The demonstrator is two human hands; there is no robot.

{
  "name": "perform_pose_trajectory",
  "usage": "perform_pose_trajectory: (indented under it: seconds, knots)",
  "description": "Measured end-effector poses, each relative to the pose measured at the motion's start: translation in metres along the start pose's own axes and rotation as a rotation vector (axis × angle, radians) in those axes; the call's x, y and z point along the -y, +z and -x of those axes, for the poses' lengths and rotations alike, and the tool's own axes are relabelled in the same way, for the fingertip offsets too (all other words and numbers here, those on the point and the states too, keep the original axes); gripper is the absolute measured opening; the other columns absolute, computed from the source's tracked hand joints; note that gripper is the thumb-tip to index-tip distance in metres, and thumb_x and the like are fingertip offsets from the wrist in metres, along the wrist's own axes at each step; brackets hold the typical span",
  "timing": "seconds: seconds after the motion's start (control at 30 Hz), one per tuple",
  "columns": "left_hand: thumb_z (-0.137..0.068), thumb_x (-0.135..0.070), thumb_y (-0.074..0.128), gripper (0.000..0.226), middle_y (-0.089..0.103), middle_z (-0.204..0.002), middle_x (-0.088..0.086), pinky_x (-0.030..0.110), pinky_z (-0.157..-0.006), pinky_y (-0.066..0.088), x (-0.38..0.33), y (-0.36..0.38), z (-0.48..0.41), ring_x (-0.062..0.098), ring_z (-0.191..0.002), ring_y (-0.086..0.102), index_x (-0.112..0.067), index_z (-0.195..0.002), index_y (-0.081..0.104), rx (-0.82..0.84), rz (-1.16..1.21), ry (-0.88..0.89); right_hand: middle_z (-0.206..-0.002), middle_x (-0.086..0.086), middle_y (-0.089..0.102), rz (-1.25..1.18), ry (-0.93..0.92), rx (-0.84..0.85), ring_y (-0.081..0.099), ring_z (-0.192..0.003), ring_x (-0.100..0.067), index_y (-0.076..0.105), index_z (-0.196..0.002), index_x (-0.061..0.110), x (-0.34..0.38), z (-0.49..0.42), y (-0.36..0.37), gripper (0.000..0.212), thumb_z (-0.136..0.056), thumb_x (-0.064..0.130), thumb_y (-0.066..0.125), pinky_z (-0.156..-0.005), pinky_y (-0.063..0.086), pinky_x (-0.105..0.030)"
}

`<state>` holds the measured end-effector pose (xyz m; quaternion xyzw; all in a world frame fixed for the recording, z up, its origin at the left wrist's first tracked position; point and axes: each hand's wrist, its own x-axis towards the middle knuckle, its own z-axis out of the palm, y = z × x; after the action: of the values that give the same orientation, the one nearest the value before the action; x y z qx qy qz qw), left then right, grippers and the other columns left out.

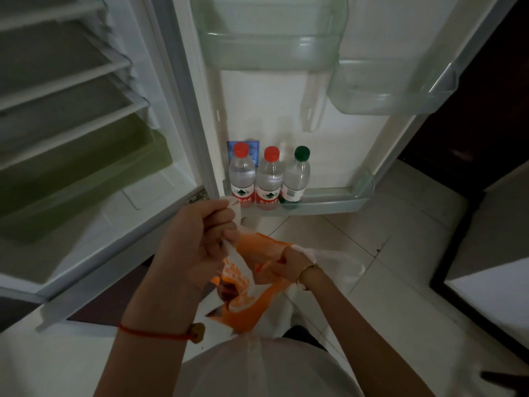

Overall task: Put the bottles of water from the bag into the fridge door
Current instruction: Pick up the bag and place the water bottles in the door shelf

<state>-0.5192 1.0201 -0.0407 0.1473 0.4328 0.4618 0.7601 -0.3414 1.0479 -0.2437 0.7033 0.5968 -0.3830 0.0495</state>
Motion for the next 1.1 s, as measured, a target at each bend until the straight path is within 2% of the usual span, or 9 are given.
perform_pose_trajectory:
  seconds: [0.07,0.17,0.3,0.4,0.53,0.7,0.87,1.0,1.1]
  knots:
    - [-0.097,-0.005,0.036,0.036,0.022,-0.044,-0.01,0.012,-0.034,0.03,0.005,0.008,-0.003,0.003,-0.028,0.02,-0.021,-0.066,0.03,-0.009,0.02,0.013,-0.12,-0.014,0.062,0.049,-0.063,-0.006,0.059,-0.101,-0.025,0.052,-0.115,0.009,0.0,0.012,-0.021,0.031,-0.094,0.032,0.055,-0.081,0.047,-0.029]
    - [-0.097,-0.006,0.037,0.037,0.023,-0.043,-0.01,0.011,-0.036,0.028,0.019,0.025,-0.009,0.002,-0.029,0.02,-0.022,-0.065,0.029,-0.047,0.032,0.018,-0.12,-0.013,0.061,0.047,-0.107,-0.061,0.058,-0.107,-0.026,0.052,-0.118,0.01,-0.003,0.02,-0.055,0.033,-0.093,0.032,0.055,-0.087,0.047,-0.032]
    - [-0.097,-0.005,0.038,0.033,0.024,-0.044,-0.009,0.013,-0.034,0.029,0.039,0.05,-0.018,0.002,-0.029,0.021,-0.021,-0.068,0.032,-0.073,0.079,0.004,-0.106,-0.002,0.066,-0.061,-0.18,-0.21,0.057,-0.09,-0.015,0.061,-0.107,0.019,-0.017,0.05,-0.11,0.021,-0.089,0.032,0.062,-0.08,0.049,-0.022]
    - [-0.097,-0.006,0.039,0.034,0.024,-0.045,-0.009,0.013,-0.037,0.027,0.051,0.069,-0.026,0.003,-0.029,0.02,-0.02,-0.067,0.033,-0.091,0.092,-0.006,-0.086,0.007,0.063,-0.087,-0.231,-0.42,0.057,-0.076,-0.01,0.066,-0.097,0.023,-0.023,0.075,-0.158,0.017,-0.087,0.037,0.063,-0.059,0.035,-0.01]
    - [-0.097,-0.006,0.04,0.027,0.024,-0.045,-0.009,0.013,-0.034,0.028,0.059,0.09,-0.037,0.003,-0.028,0.02,-0.021,-0.075,0.034,-0.128,0.09,0.003,-0.076,0.005,0.062,-0.106,-0.29,-0.662,0.053,-0.065,-0.007,0.064,-0.086,0.021,-0.033,0.099,-0.208,0.017,-0.087,0.037,0.062,-0.054,0.033,-0.013]
    - [-0.096,-0.004,0.041,0.034,0.025,-0.044,-0.008,0.013,-0.035,0.029,0.067,0.103,-0.048,0.004,-0.029,0.021,-0.021,-0.069,0.03,-0.18,0.102,0.027,-0.068,0.006,0.056,-0.132,-0.373,-0.81,0.052,-0.062,-0.01,0.06,-0.086,0.019,-0.045,0.104,-0.233,0.018,-0.088,0.036,0.061,-0.056,0.038,-0.021]
    - [-0.097,-0.004,0.04,0.034,0.026,-0.041,-0.008,0.014,-0.036,0.029,0.073,0.106,-0.053,0.004,-0.029,0.022,-0.021,-0.068,0.03,-0.217,0.098,0.062,-0.072,0.005,0.055,-0.155,-0.418,-0.842,0.049,-0.063,-0.01,0.058,-0.088,0.018,-0.051,0.077,-0.236,0.019,-0.091,0.037,0.059,-0.056,0.03,-0.013]
    - [-0.097,-0.005,0.039,0.037,0.022,-0.043,-0.009,0.012,-0.036,0.028,0.076,0.11,-0.053,0.004,-0.03,0.018,-0.022,-0.066,0.029,-0.212,0.098,0.081,-0.078,-0.001,0.059,-0.114,-0.433,-0.812,0.053,-0.072,-0.018,0.058,-0.091,0.012,-0.045,0.038,-0.229,0.023,-0.093,0.035,0.056,-0.07,0.04,-0.026]
    - [-0.098,-0.006,0.039,0.037,0.02,-0.044,-0.009,0.012,-0.037,0.028,0.078,0.112,-0.053,0.003,-0.029,0.018,-0.023,-0.066,0.029,-0.193,0.087,0.07,-0.082,-0.005,0.061,-0.052,-0.444,-0.759,0.054,-0.075,-0.019,0.059,-0.094,0.01,-0.041,0.008,-0.227,0.026,-0.095,0.035,0.053,-0.072,0.041,-0.027]
